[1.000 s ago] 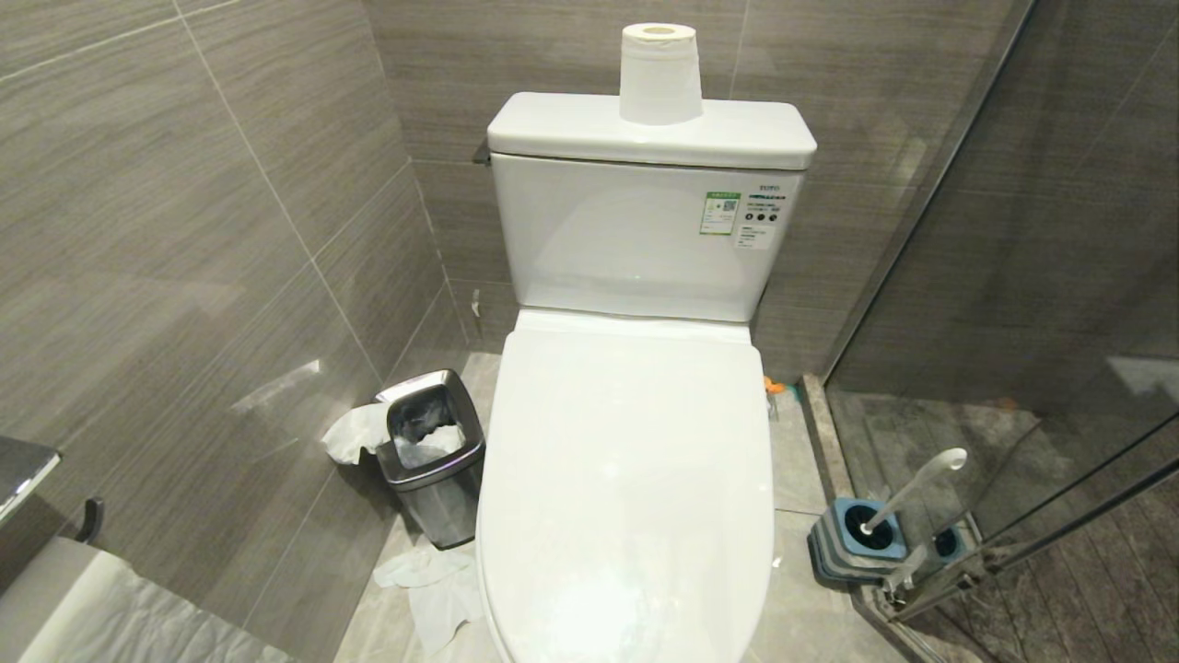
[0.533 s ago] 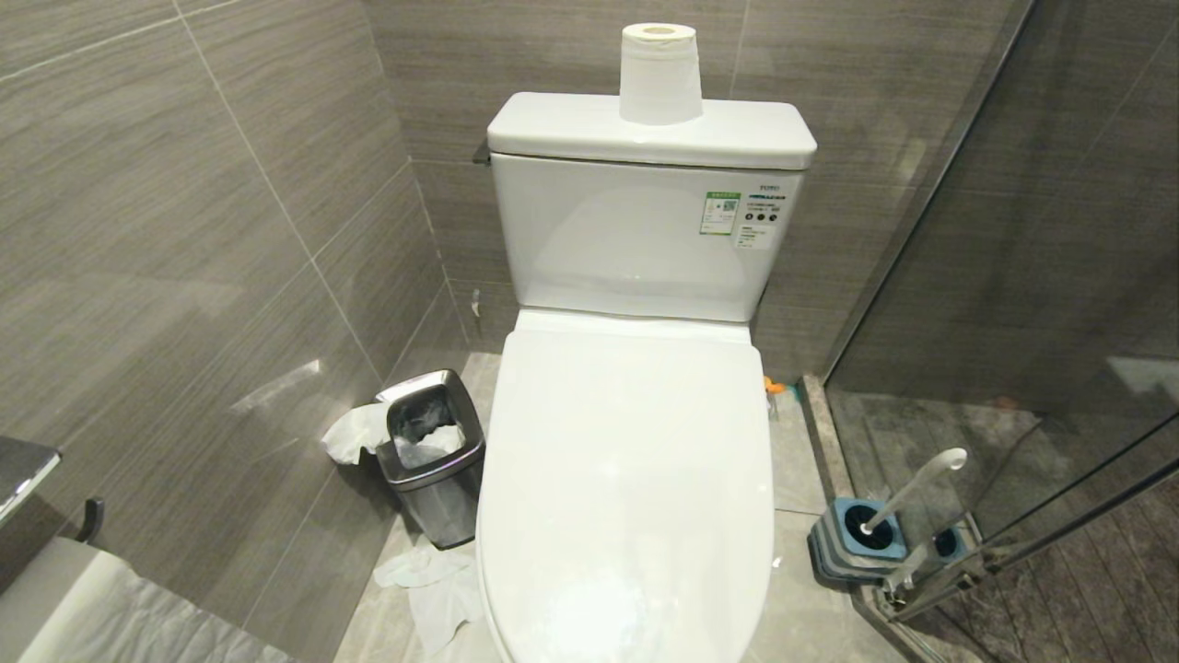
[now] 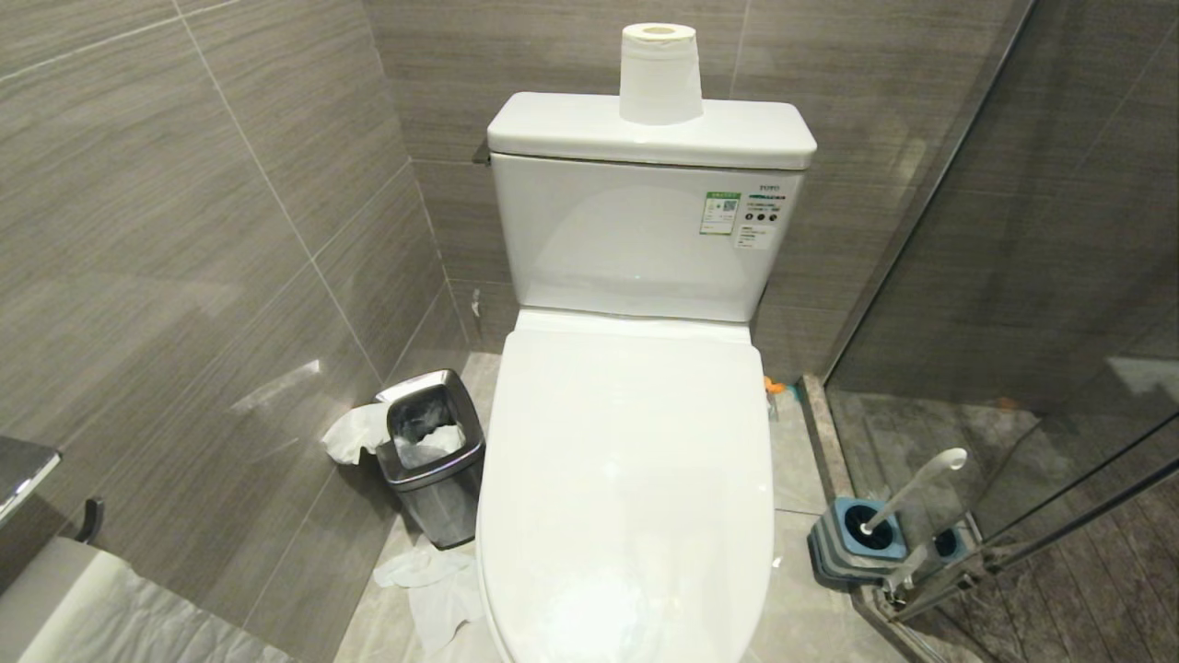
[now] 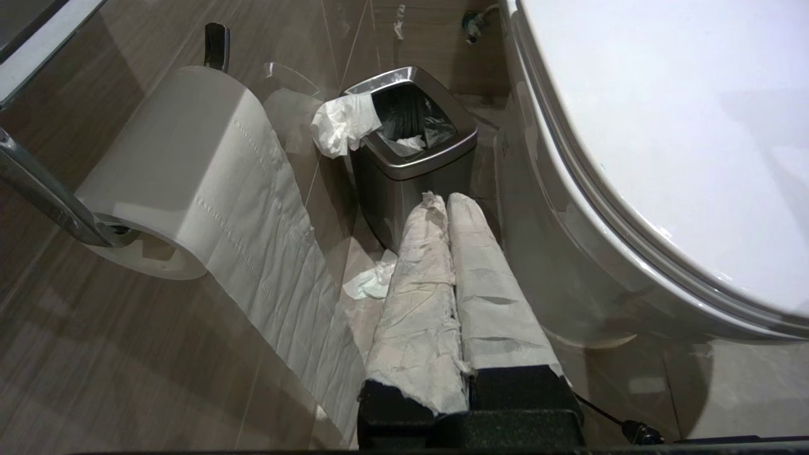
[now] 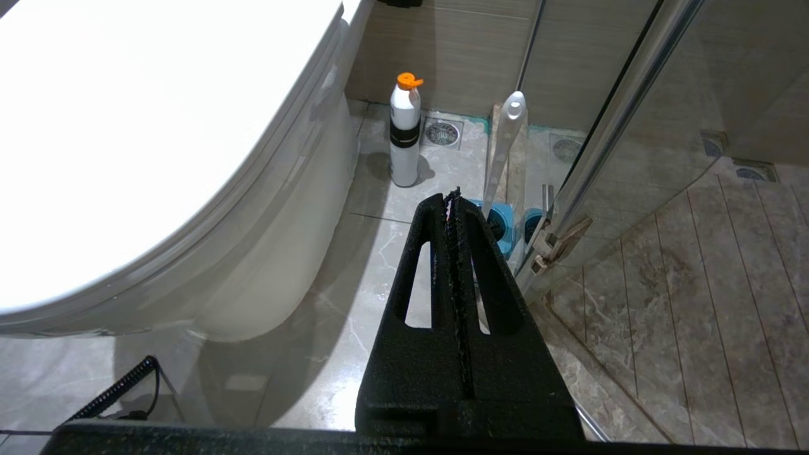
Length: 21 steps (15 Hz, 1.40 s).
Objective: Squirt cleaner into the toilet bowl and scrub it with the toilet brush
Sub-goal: Use the left hand to lift the toilet lid slightly
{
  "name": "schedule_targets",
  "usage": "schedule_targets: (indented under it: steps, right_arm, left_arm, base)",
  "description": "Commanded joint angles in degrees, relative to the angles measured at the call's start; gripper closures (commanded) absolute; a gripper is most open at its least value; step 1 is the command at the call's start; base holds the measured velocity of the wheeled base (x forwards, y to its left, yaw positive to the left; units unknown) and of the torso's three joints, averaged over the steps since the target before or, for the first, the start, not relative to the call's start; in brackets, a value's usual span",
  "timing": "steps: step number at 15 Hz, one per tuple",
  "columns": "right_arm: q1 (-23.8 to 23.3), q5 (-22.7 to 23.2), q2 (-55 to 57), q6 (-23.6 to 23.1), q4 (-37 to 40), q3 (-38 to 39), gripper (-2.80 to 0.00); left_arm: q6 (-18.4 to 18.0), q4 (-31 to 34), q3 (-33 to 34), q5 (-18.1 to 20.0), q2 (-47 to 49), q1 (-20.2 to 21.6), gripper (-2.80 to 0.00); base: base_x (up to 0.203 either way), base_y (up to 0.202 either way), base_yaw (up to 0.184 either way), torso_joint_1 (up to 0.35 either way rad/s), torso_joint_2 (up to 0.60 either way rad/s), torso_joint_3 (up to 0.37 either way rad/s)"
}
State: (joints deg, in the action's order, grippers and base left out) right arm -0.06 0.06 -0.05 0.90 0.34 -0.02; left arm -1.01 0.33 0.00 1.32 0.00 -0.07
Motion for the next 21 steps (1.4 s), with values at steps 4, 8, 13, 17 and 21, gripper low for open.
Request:
schedule_targets:
  steps: [4,8,13,17,21]
  right_arm:
    - [0.0,0.0,0.0,0.0,0.0,0.0,0.00]
    - [0.0,0.0,0.0,0.0,0.0,0.0,0.00]
    - [0.1,0.0,0.0,0.0,0.0,0.0,0.00]
    - [0.0,0.0,0.0,0.0,0.0,0.0,0.00]
    - [0.0,0.0,0.0,0.0,0.0,0.0,0.00]
  left_arm:
    - [0.0,0.0,0.1,0.0,0.0,0.0,0.00]
    - [0.0,0.0,0.1,0.0,0.0,0.0,0.00]
    - [0.0,0.0,0.1,0.0,0.0,0.0,0.00]
    - [0.0,0.1,0.1,0.0,0.0,0.0,0.00]
    - [0.0,0.0,0.1,0.0,0.0,0.0,0.00]
  base:
    - [0.000,0.000,0.000,0.000,0.00,0.000]
    - [0.000,0.000,0.000,0.000,0.00,0.000]
    - [0.000,0.000,0.000,0.000,0.00,0.000]
    - [0.000,0.000,0.000,0.000,0.00,0.000]
    - [0.000,0.000,0.000,0.000,0.00,0.000]
